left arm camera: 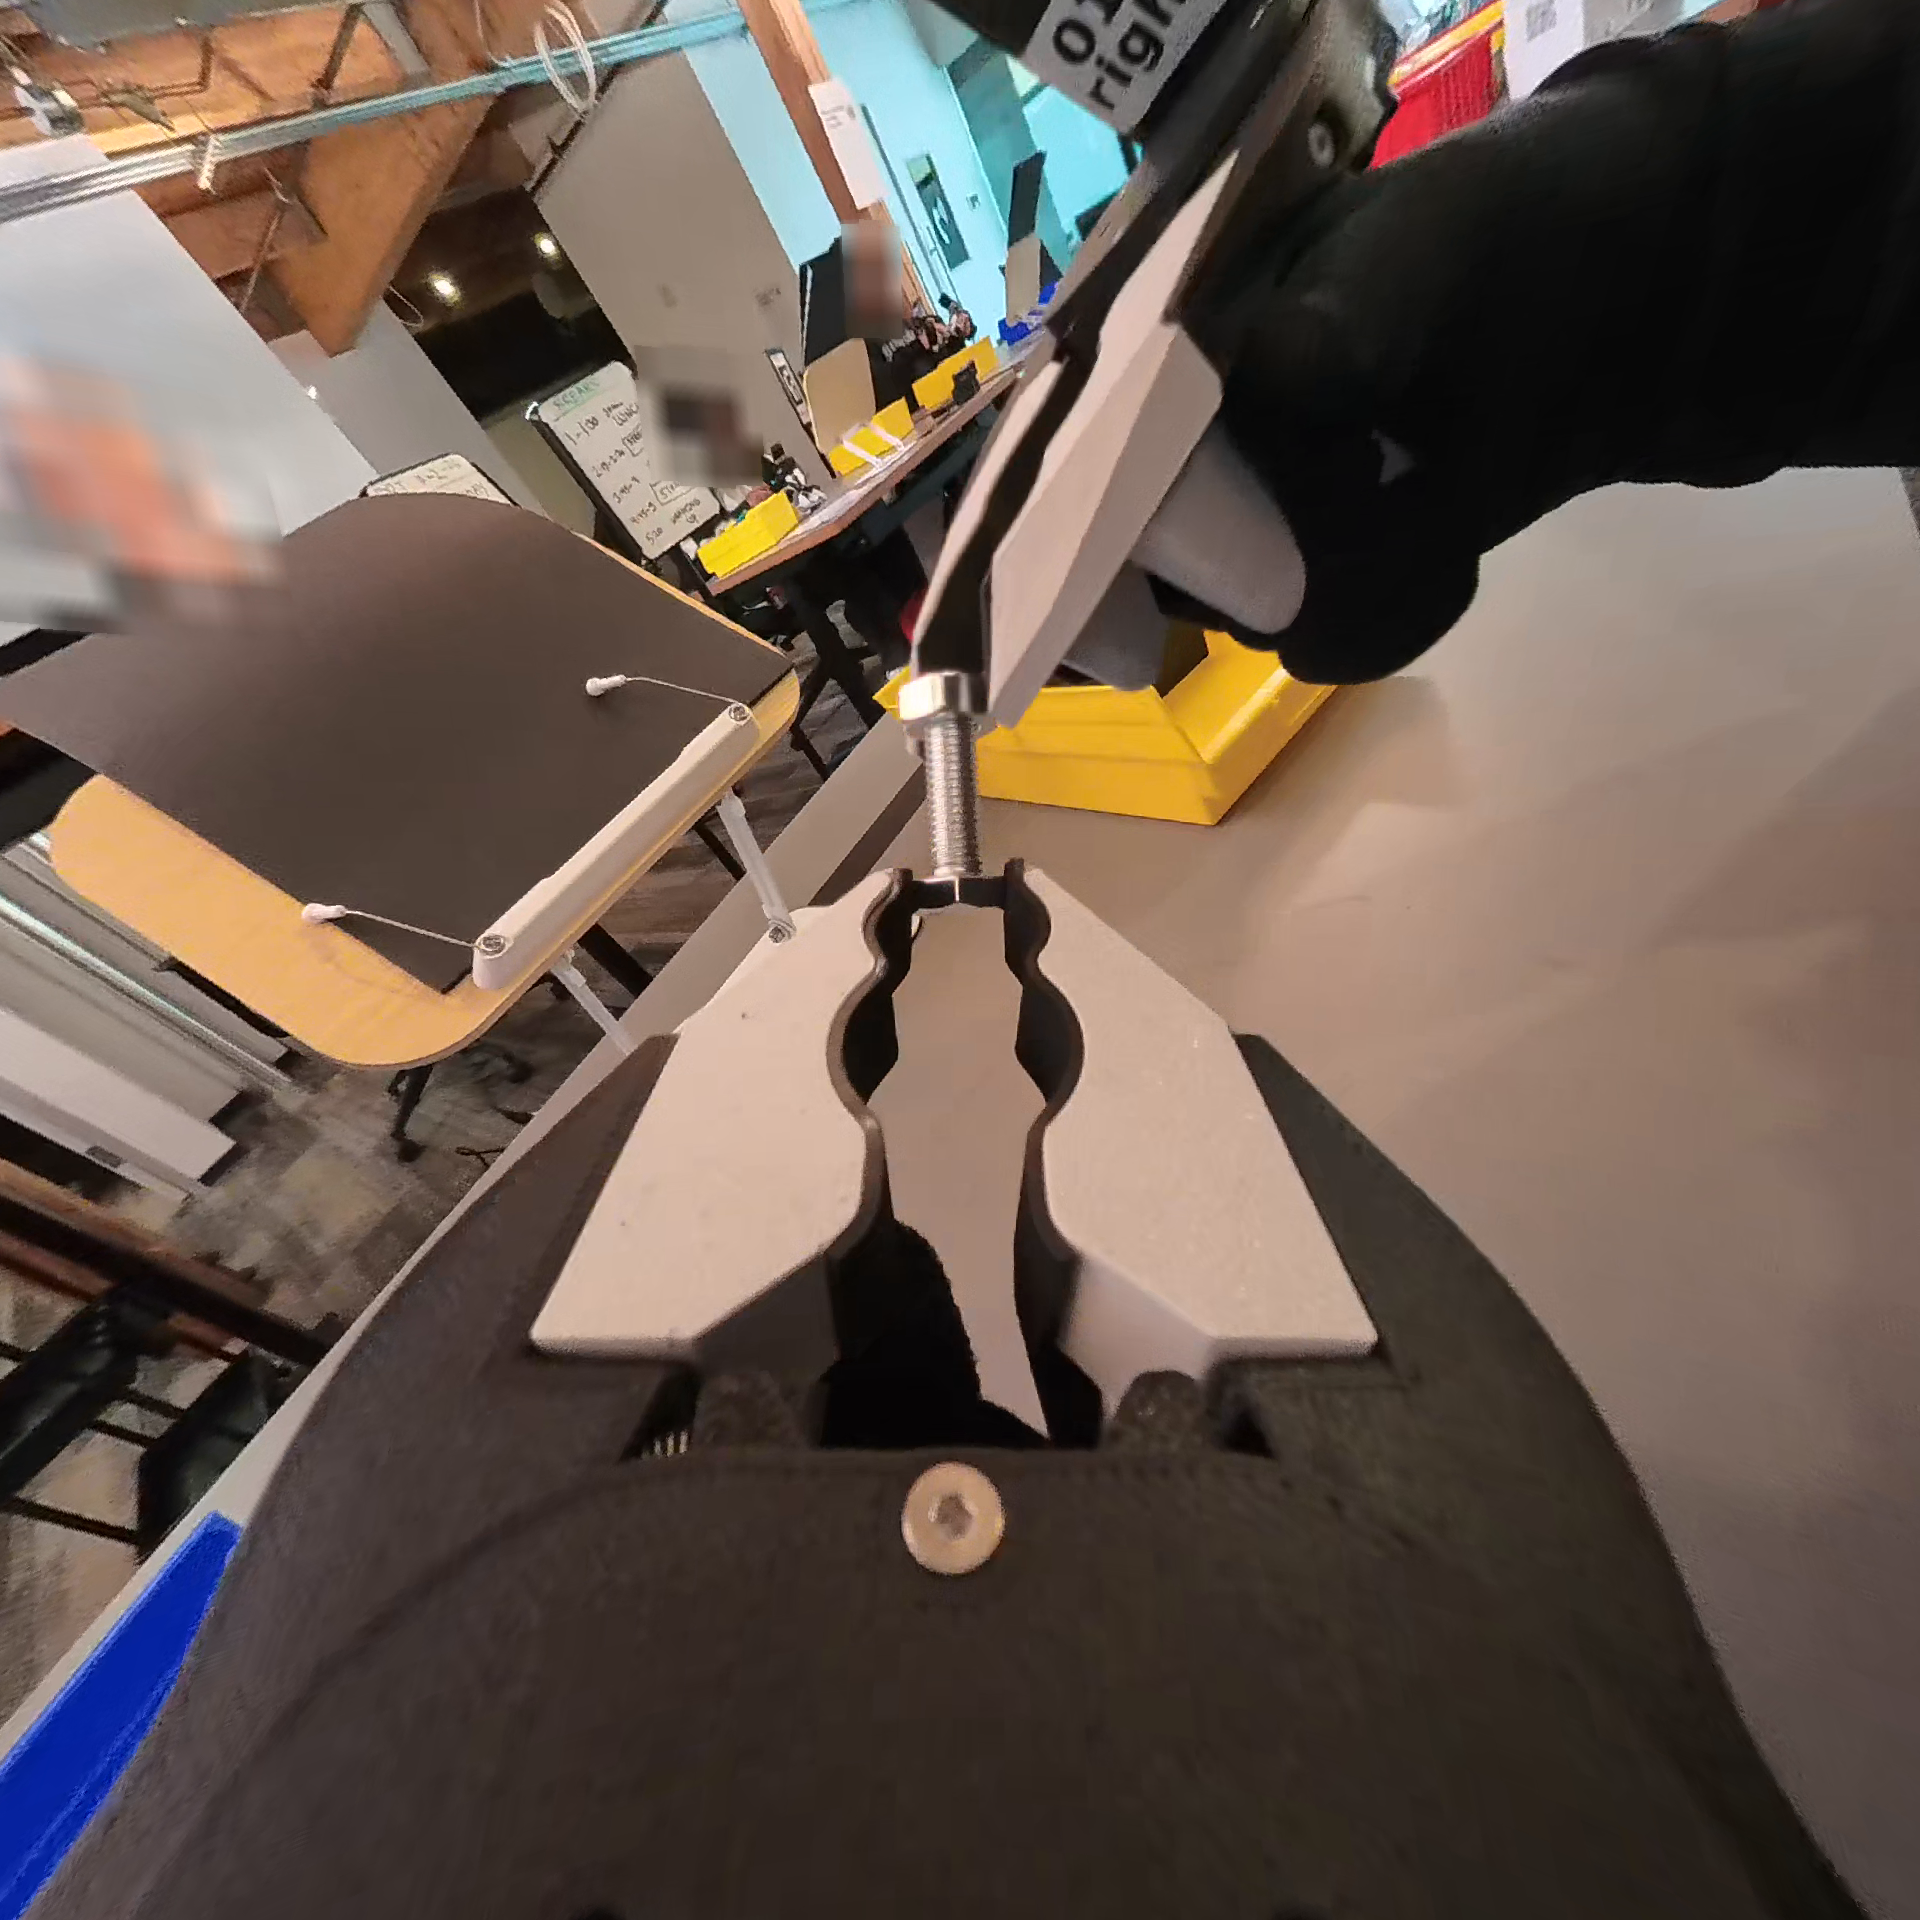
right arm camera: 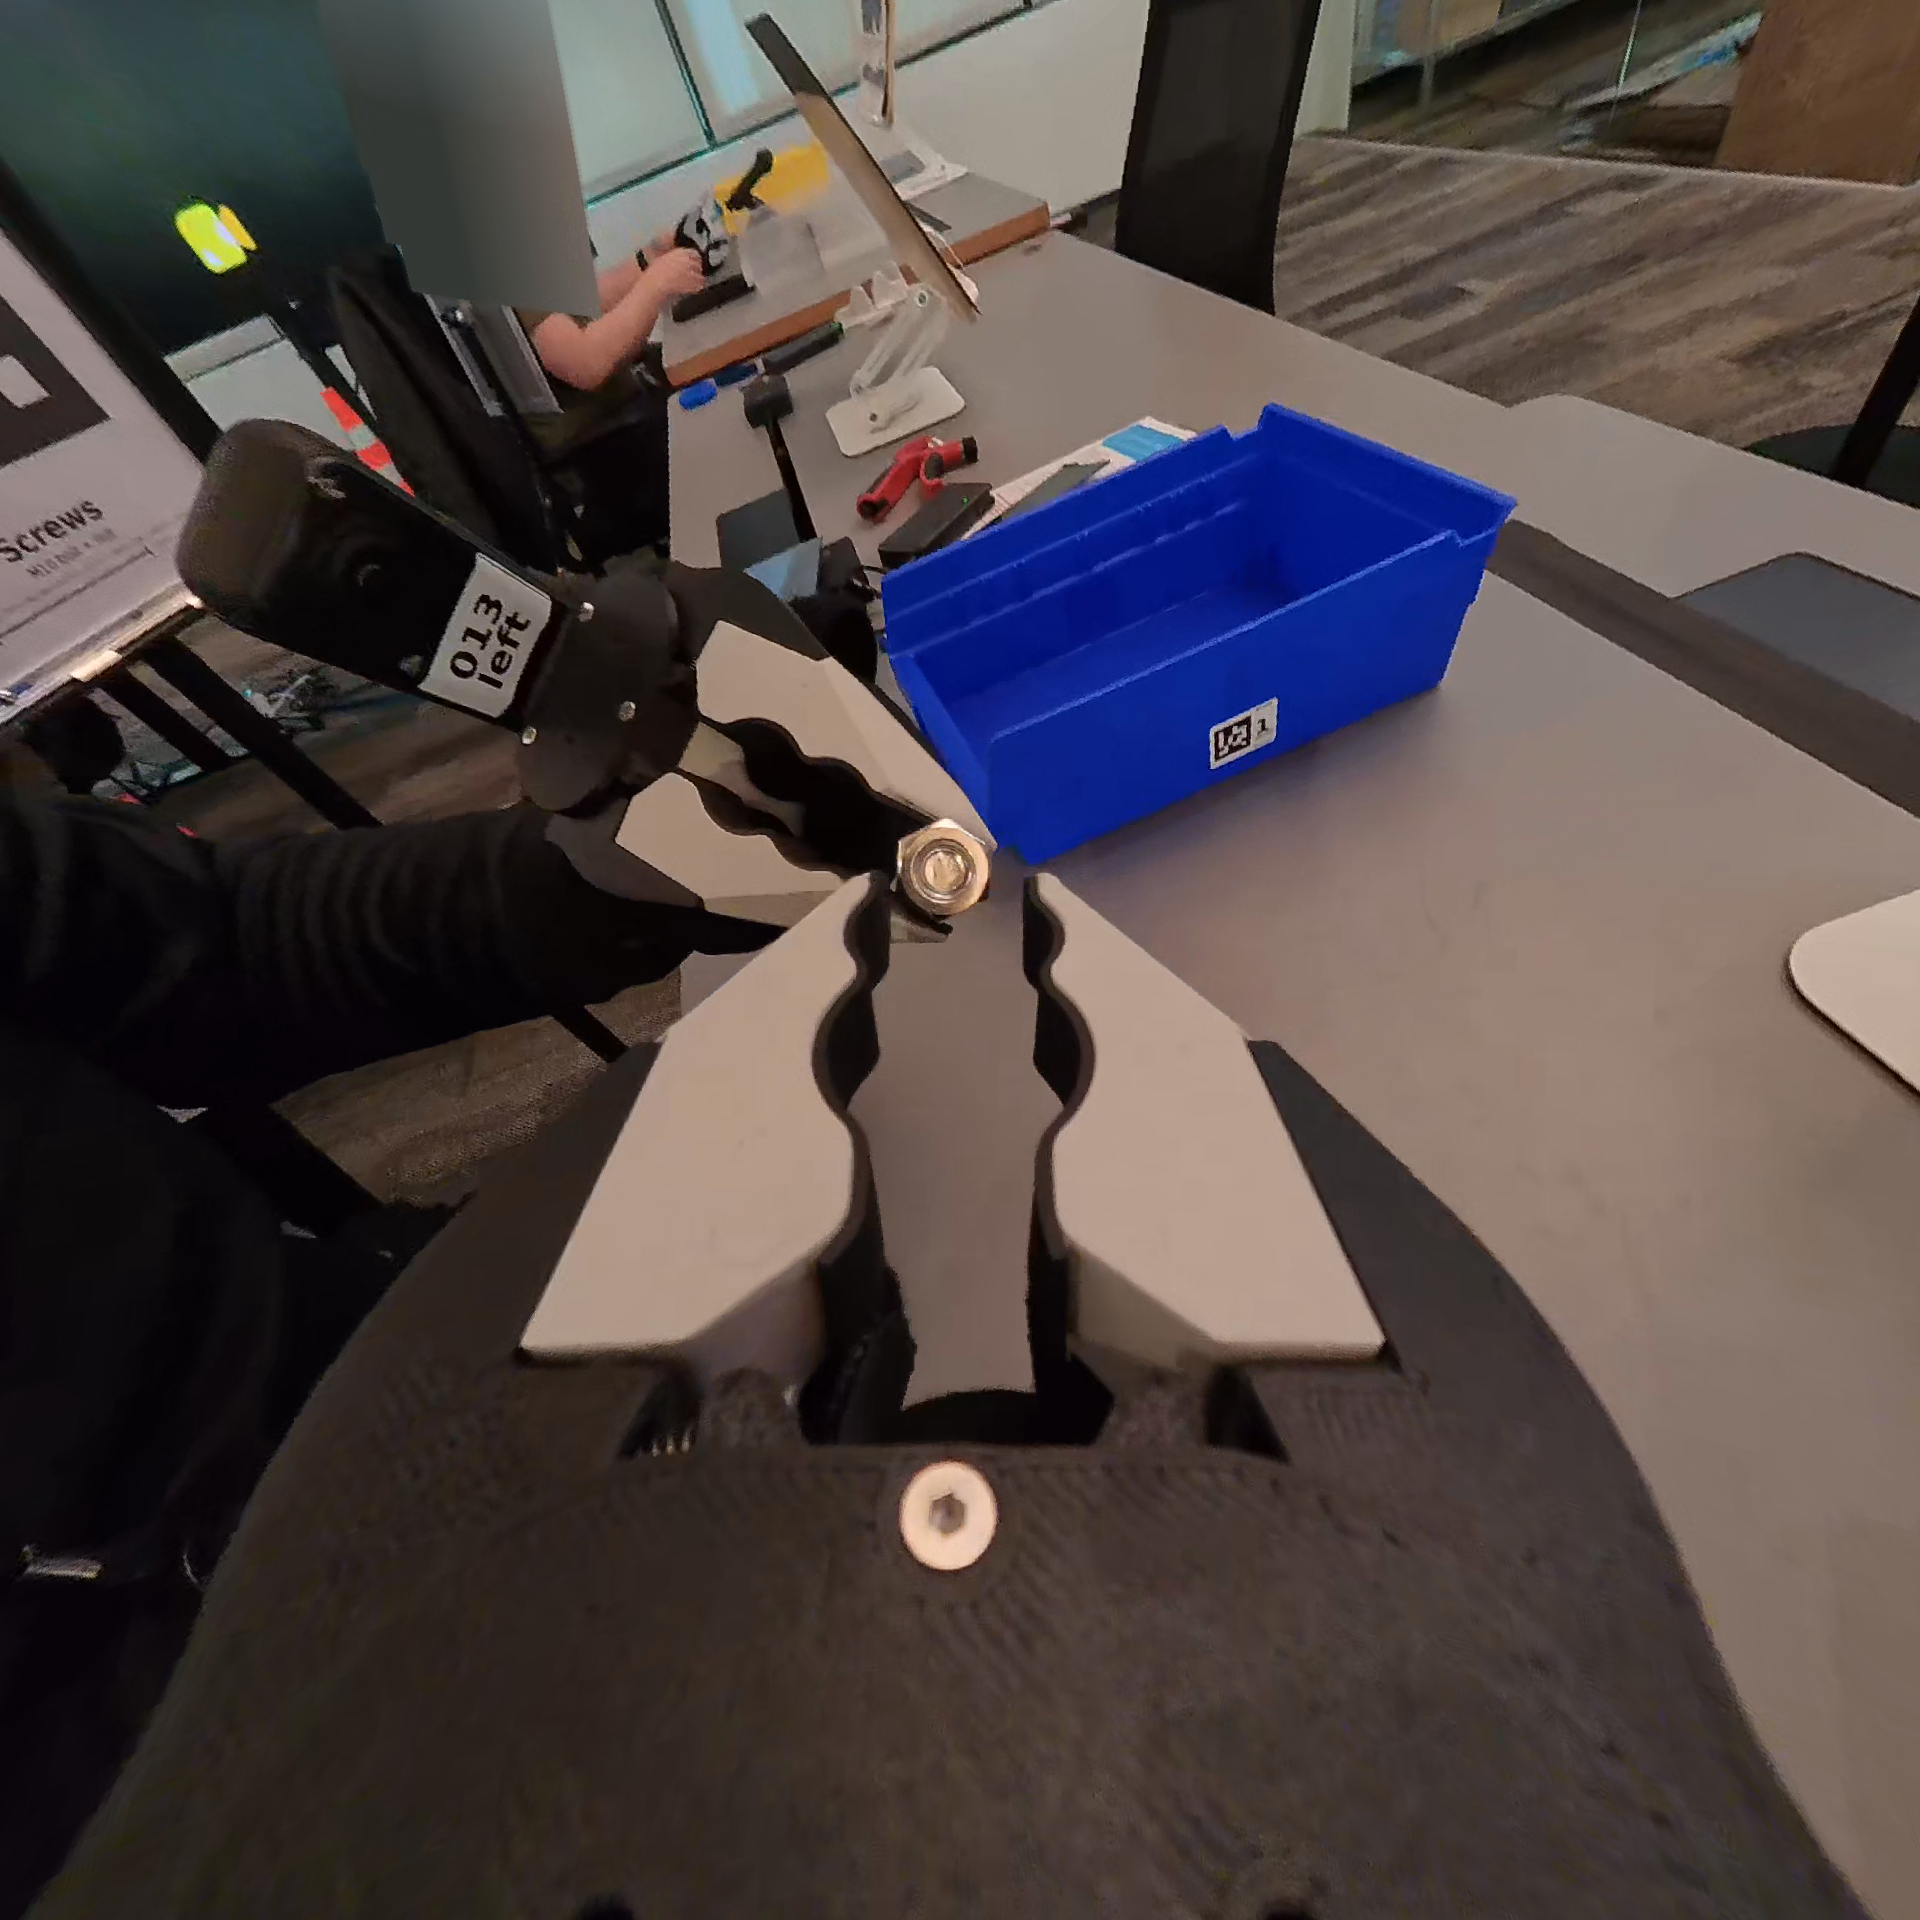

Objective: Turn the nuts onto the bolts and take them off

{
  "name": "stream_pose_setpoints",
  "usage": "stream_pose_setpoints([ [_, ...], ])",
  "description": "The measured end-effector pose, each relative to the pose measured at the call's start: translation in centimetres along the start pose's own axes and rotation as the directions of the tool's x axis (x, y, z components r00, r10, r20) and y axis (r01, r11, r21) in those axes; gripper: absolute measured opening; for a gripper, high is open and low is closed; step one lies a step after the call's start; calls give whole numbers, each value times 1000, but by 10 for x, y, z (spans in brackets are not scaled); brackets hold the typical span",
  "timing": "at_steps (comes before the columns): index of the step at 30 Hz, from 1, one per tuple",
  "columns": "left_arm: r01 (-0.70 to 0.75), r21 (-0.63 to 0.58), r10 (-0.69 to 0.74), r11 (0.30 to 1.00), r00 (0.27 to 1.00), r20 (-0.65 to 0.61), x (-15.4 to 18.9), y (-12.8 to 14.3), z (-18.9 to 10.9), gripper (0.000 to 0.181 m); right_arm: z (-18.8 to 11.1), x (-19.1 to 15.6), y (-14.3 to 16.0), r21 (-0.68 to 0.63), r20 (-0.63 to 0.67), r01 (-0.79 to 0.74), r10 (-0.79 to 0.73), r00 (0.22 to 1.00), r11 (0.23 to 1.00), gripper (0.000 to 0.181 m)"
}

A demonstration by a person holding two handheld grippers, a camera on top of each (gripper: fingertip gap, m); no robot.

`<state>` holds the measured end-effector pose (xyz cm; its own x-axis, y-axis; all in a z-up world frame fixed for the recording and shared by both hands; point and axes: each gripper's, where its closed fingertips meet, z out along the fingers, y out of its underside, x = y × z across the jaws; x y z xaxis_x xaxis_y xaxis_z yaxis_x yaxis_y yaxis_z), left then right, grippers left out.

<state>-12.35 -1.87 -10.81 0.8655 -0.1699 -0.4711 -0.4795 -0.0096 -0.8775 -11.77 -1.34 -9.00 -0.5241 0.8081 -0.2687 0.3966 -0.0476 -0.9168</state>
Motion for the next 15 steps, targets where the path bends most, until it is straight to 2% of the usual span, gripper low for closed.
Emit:
stream_pose_setpoints([
  [3,-13,-11,13,1000,1000,-1,1,2,1,16,1,1,1,-8,-7,8,-8,1000,1000,20],
  [6,-15,-13,15,1000,1000,-4,2,3,1,16,1,-1,1,-7,2,15,-15,1000,1000,28],
  [11,-27,-23,27,999,1000,-10,4,4,2,16,1,0,1,-5,9,5,-5,1000,1000,17],
  [15,-25,-30,25,999,999,-23,5,5,2,16,1,0,3,-22,9,43,-43,999,999,16],
])
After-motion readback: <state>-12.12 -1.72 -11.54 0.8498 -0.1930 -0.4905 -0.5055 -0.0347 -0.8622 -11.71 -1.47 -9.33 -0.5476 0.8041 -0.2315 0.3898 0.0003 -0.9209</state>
